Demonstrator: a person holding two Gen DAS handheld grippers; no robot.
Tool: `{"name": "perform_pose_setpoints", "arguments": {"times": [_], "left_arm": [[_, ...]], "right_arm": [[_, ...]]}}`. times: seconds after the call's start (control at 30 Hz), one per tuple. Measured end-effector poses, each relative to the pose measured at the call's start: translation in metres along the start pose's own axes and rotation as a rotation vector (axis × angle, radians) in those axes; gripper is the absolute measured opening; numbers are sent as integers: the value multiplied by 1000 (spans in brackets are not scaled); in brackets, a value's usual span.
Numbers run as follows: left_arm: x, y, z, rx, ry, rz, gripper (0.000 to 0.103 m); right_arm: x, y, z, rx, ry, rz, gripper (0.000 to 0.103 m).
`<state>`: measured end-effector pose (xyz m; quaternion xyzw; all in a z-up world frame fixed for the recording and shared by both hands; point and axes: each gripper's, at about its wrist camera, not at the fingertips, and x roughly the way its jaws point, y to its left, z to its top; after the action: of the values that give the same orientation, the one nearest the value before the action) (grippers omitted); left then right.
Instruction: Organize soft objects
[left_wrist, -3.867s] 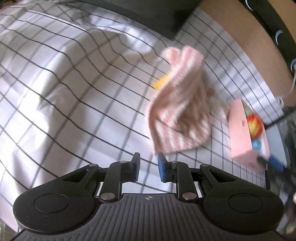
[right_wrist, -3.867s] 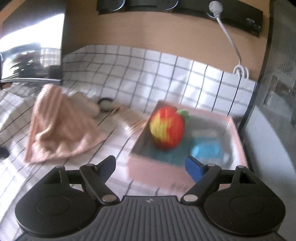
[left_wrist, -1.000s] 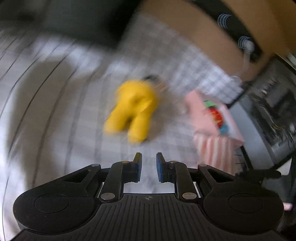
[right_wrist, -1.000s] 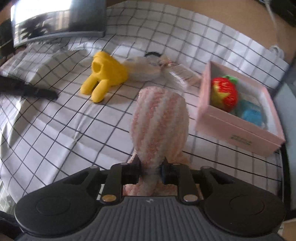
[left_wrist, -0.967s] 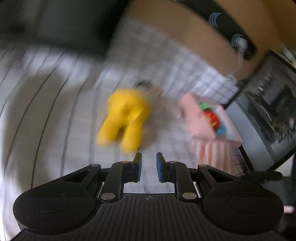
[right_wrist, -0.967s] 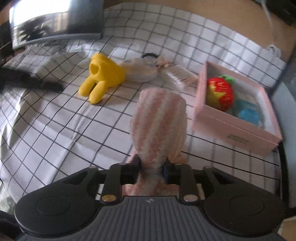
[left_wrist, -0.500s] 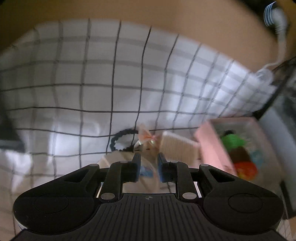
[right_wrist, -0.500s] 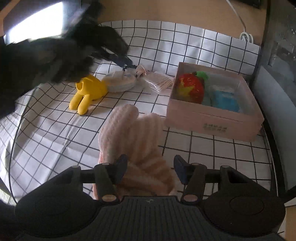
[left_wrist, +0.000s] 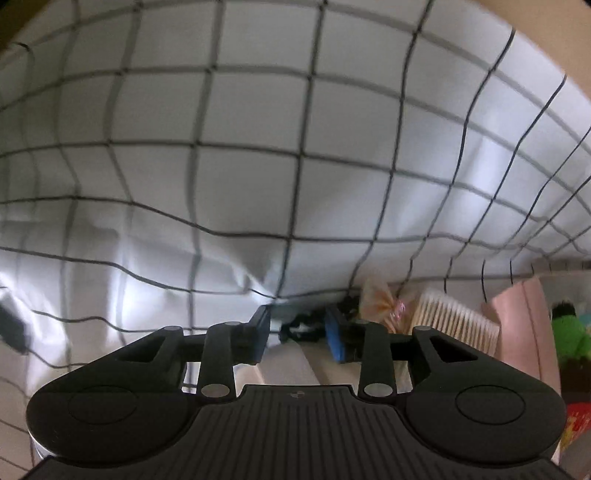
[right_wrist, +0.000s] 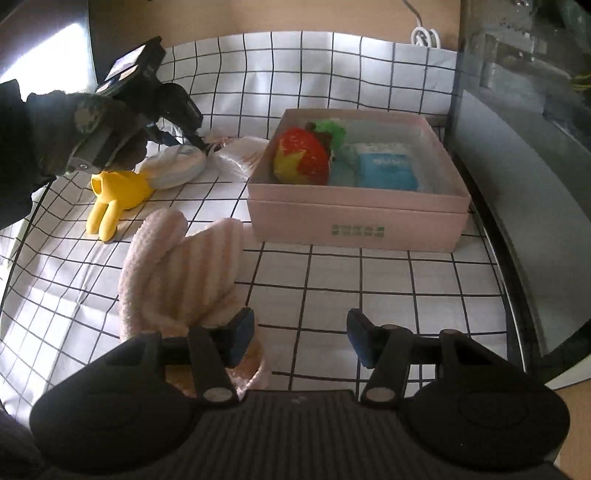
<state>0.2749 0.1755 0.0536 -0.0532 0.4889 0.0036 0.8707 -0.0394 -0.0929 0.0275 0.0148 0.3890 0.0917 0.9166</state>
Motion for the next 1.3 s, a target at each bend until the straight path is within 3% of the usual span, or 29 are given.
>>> {"name": "perform_pose_setpoints", "arguments": {"times": [0.17, 0.27, 0.47, 0.67, 0.77, 0.87, 0.97, 1.13, 1.3], "left_arm": [[15, -11, 5, 55, 49, 7, 36], [16, -14, 10, 102, 79, -1, 24], [10, -27, -12, 188, 166, -218, 13], [-18, -33, -61, 284, 178, -252, 17], [-37, -17, -83, 258, 146, -218, 13], [-51, 11, -100, 224, 100, -137, 13], [-67, 44, -107, 174, 39, -53, 13], [-113, 99, -116, -77, -71, -165, 13], [-149, 98, -135, -111, -98, -179, 15]], "right_arm": [[6, 7, 1, -36, 26, 15, 56], [6, 9, 1, -44, 29, 22, 56], [6, 11, 4, -40, 19, 26, 56], [-1, 19, 20, -105, -39, 50, 56], [1, 22, 47, -107, -58, 105, 56], [16, 27, 90, -51, -32, 189, 57], [46, 45, 134, -44, -18, 215, 63], [122, 93, 192, -111, -15, 170, 67], [205, 124, 219, -119, 80, 129, 67]]}}
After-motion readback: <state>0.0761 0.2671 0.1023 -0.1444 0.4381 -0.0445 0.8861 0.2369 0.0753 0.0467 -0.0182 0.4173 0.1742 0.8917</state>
